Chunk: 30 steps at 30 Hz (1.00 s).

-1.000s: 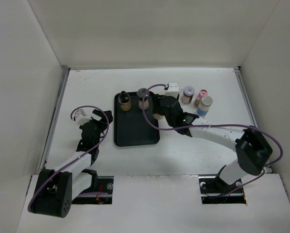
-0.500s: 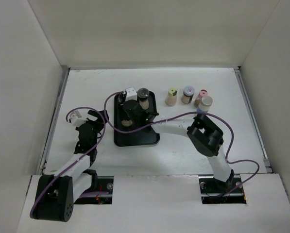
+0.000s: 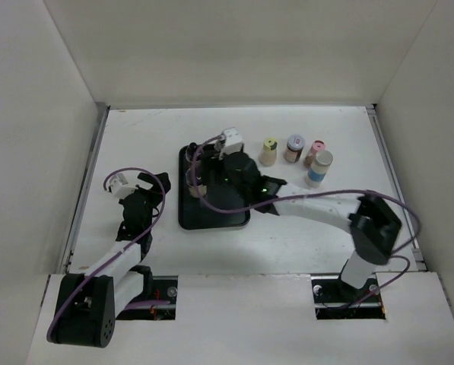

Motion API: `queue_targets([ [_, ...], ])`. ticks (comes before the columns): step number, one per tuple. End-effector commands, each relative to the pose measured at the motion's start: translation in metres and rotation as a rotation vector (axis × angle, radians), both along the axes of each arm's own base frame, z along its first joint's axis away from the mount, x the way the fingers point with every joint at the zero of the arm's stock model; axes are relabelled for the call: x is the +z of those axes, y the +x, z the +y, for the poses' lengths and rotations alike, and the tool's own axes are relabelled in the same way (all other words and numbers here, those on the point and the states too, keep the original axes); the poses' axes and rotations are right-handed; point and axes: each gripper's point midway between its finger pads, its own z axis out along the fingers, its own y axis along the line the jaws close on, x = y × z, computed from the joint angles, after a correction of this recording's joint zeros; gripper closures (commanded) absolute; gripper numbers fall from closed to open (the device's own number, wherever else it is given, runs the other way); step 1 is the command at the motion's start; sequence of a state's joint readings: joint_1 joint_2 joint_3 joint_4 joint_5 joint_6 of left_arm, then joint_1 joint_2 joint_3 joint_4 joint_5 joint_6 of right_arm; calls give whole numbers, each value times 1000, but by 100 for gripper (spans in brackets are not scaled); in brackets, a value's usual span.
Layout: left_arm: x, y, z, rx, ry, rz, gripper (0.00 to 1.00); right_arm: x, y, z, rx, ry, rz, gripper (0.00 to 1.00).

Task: Organize the condiment bottles

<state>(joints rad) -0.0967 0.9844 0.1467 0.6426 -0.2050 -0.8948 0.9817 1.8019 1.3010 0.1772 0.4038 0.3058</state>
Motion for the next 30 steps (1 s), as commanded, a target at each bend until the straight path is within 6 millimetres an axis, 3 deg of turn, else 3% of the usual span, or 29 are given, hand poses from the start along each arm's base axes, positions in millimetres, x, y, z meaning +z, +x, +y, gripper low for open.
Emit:
queue_targets([
  [1, 12, 2, 2, 8, -10, -48, 0, 97, 8, -70, -138, 208, -178, 13],
  [3, 9, 2, 0, 0, -14, -41, 0, 96, 14, -140, -319, 208, -210, 30],
  [5, 9, 2, -4, -16, -21, -38, 0, 87, 18, -215, -531, 189, -230, 58],
  [6, 9, 3, -6, -19, -21, -40, 0, 84, 17, -250, -624, 176, -238, 64],
  [9, 6, 5, -9, -25, -17, -31, 0, 75, 11, -332, -843, 87, -237, 61],
  [10, 5, 6, -11, -33, -20, -27, 0, 70, 10, -353, -898, 55, -223, 54],
  [12, 5, 7, -15, -49, -24, -32, 0, 58, 12, -384, -982, 11, -191, 27],
  [14, 7, 7, -16, -53, -21, -38, 0, 45, 19, -395, -1000, -31, -148, 8],
  [18, 4, 8, -16, -48, -18, -28, 0, 28, 39, -382, -915, -30, -72, 0],
  [22, 8, 8, -18, -56, -18, -40, 0, 17, 59, -367, -854, -12, -26, 0],
  [27, 6, 7, -17, -57, -23, -36, 0, -3, 76, -378, -896, -36, 12, 1],
  [30, 8, 7, -18, -55, -16, -42, 0, -13, 81, -382, -912, -46, 30, 11],
])
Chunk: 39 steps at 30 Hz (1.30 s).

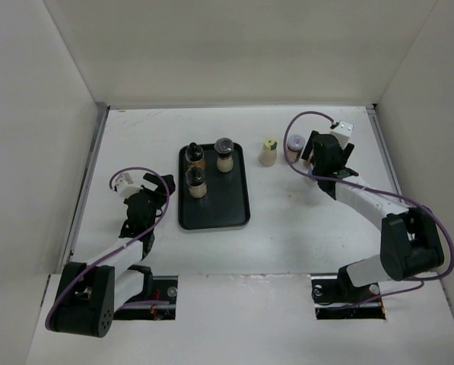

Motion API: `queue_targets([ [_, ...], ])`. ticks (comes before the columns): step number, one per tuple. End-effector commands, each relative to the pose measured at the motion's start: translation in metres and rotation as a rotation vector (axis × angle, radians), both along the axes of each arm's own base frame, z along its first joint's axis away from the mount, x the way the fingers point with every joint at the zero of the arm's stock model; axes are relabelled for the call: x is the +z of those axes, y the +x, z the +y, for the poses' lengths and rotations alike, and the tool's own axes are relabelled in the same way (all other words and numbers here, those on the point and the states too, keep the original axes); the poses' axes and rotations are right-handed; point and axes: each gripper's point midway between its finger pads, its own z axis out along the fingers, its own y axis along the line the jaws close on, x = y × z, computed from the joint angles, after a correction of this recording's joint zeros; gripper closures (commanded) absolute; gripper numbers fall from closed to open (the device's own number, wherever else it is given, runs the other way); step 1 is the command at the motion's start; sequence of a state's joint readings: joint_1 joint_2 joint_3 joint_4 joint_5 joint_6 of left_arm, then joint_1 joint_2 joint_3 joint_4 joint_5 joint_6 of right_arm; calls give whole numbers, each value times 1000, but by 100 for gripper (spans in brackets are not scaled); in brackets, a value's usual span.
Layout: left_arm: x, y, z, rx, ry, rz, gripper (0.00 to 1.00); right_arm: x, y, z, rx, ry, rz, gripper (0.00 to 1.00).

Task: Organize the condiment bottles

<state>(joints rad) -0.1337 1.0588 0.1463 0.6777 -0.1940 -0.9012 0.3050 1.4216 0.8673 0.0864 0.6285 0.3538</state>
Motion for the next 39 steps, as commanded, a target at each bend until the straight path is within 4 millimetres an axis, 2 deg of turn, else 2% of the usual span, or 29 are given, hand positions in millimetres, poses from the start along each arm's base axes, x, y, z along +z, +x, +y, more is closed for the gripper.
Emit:
queue_targets([
  [1, 22, 6, -3, -5, -13, -81, 0, 15, 18, 2, -7, 41, -54, 12],
  [4, 19, 7, -2, -7, -20, -70, 0, 7, 18, 6, 2, 39, -30, 28],
  [6, 23, 6, -2, -7, -20, -81, 0, 9, 15, 10, 13, 38, -32, 42],
  [9, 23, 6, 0, 5, -11, -84, 0, 29, 4, 22, 42, 36, -74, 56],
  [12, 21, 6, 0, -1, -20, -76, 0, 59, -12, 47, 99, 46, -141, 57],
  [16, 24, 5, 1, 7, -13, -86, 0, 89, -28, 107, 266, 71, -198, 57],
  [23, 26, 5, 3, 13, -12, -93, 0, 109, -30, 239, 573, 167, -253, 58],
  [31, 26, 3, 6, 19, -8, -96, 0, 100, -17, 336, 730, 156, -265, 57],
  [35, 24, 4, 6, 13, -15, -87, 0, 81, -9, 360, 750, 106, -243, 56],
  [39, 24, 3, 8, 23, -8, -90, 0, 54, -7, 372, 765, 70, -200, 51],
])
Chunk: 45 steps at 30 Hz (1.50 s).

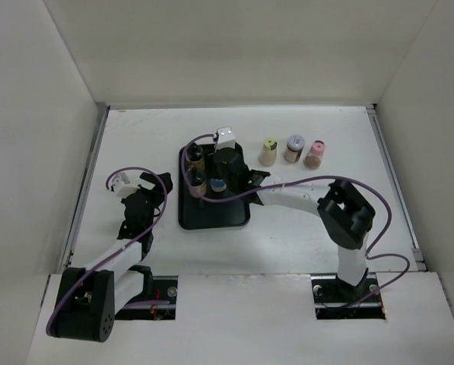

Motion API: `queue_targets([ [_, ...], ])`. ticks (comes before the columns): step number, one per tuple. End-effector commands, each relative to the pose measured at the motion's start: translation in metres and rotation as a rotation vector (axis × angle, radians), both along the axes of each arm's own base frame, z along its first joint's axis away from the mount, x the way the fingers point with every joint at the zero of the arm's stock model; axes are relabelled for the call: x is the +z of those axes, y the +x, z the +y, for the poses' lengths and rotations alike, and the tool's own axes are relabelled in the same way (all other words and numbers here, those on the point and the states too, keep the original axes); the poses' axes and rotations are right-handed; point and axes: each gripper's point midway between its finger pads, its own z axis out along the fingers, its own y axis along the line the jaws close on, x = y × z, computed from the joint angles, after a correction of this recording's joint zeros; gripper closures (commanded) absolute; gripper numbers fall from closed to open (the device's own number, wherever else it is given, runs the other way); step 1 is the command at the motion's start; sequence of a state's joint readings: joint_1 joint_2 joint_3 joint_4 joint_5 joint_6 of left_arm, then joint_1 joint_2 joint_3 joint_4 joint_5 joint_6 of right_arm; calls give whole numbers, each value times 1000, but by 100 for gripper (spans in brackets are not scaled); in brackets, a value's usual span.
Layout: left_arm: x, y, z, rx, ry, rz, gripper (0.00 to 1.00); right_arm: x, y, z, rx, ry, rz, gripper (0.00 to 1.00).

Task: Organize the condiment bottles

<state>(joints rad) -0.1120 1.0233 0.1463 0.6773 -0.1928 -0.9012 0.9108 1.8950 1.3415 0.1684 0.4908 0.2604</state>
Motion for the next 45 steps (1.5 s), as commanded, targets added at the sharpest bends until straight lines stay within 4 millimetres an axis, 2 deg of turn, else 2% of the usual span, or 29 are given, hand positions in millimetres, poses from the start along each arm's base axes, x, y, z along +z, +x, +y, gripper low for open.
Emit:
queue_targets([
  [1, 13, 2, 1, 1, -4, -52, 0, 48, 14, 21, 4, 109, -117, 49],
  [4, 11, 3, -2, -12, -12, -46, 0, 38, 15, 22, -1, 106, -102, 40],
  [6, 14, 3, 0, -5, -5, -53, 0, 38, 12, 20, 6, 99, -102, 27],
  [7, 14, 3, 0, -4, -5, -53, 0, 44, 9, 19, 10, 103, -110, 20],
  [9, 12, 3, 0, -5, -7, -49, 0, 60, 4, 13, 11, 125, -128, 14],
  [13, 15, 3, 0, -2, -6, -59, 0, 93, -11, -5, 22, 169, -163, 8],
  [15, 15, 3, 2, 4, -5, -58, 0, 103, -9, -29, -6, 186, -180, 8],
  [18, 15, 3, 0, -6, -13, -57, 0, 102, 6, -78, -98, 209, -193, 15],
  [21, 14, 4, -1, -4, -4, -55, 0, 87, 29, -129, -216, 211, -166, 39],
  [22, 13, 4, -1, -2, -4, -50, 0, 82, 35, -140, -241, 201, -159, 42],
  [24, 10, 5, -3, -12, -9, -41, 0, 65, 51, -161, -295, 166, -126, 40],
  [26, 11, 5, -5, -21, -12, -43, 0, 49, 68, -174, -329, 117, -91, 31],
  [28, 12, 5, -5, -17, -6, -47, 0, 35, 83, -180, -345, 78, -56, 17],
  [33, 11, 5, -5, -22, -14, -46, 0, 8, 106, -181, -339, 55, 0, 17],
  [35, 15, 4, -4, -14, -9, -57, 0, -2, 109, -179, -336, 53, 15, 21],
  [40, 10, 5, -5, -20, -15, -40, 0, -17, 113, -177, -333, 50, 36, 39],
  [42, 11, 5, -5, -19, -12, -44, 0, -15, 114, -178, -339, 50, 27, 49],
  [45, 10, 6, -3, -12, -9, -41, 0, -1, 109, -184, -359, 58, -14, 55],
])
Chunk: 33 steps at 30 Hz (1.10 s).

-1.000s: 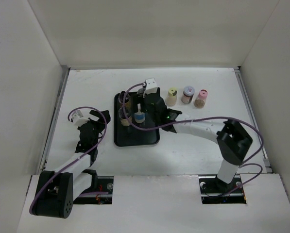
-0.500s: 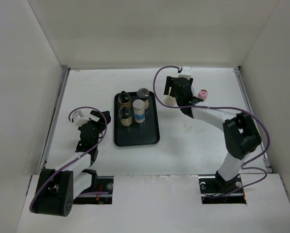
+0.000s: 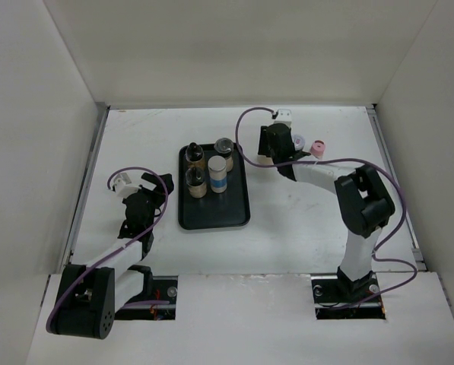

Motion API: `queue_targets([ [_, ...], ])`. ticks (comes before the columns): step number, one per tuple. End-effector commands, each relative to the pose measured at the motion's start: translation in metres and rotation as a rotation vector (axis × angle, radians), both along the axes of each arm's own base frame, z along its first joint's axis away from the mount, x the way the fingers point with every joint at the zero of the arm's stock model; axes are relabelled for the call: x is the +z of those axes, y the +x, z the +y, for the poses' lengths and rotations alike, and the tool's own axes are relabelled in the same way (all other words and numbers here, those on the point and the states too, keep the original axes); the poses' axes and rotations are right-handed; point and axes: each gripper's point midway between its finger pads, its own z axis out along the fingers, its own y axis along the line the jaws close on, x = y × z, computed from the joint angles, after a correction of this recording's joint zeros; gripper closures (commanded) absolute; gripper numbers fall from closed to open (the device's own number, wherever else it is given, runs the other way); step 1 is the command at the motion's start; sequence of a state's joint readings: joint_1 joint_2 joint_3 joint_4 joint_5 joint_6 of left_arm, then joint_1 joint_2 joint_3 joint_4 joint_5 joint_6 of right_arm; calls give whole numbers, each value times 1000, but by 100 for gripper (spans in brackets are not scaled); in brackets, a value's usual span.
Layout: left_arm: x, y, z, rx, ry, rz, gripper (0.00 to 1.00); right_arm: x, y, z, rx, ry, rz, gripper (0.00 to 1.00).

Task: Organize the condiment bottles

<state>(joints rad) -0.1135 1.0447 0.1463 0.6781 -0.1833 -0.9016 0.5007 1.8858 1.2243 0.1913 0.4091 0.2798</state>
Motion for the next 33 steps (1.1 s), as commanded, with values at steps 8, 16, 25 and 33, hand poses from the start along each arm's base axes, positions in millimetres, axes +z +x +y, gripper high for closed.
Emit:
queue_targets([
  [8, 19, 4, 1, 6, -7, -73, 0, 70, -86, 30, 93, 70, -133, 56],
  [16, 20, 5, -2, 1, -12, -73, 0, 77, -188, 121, 377, 169, -107, 57],
  [25, 28, -3, 9, 41, 3, -100, 0, 75, -217, 236, 601, 149, -147, 56],
  [33, 27, -3, 11, 45, -8, -98, 0, 39, -226, 288, 678, 103, -122, 54],
])
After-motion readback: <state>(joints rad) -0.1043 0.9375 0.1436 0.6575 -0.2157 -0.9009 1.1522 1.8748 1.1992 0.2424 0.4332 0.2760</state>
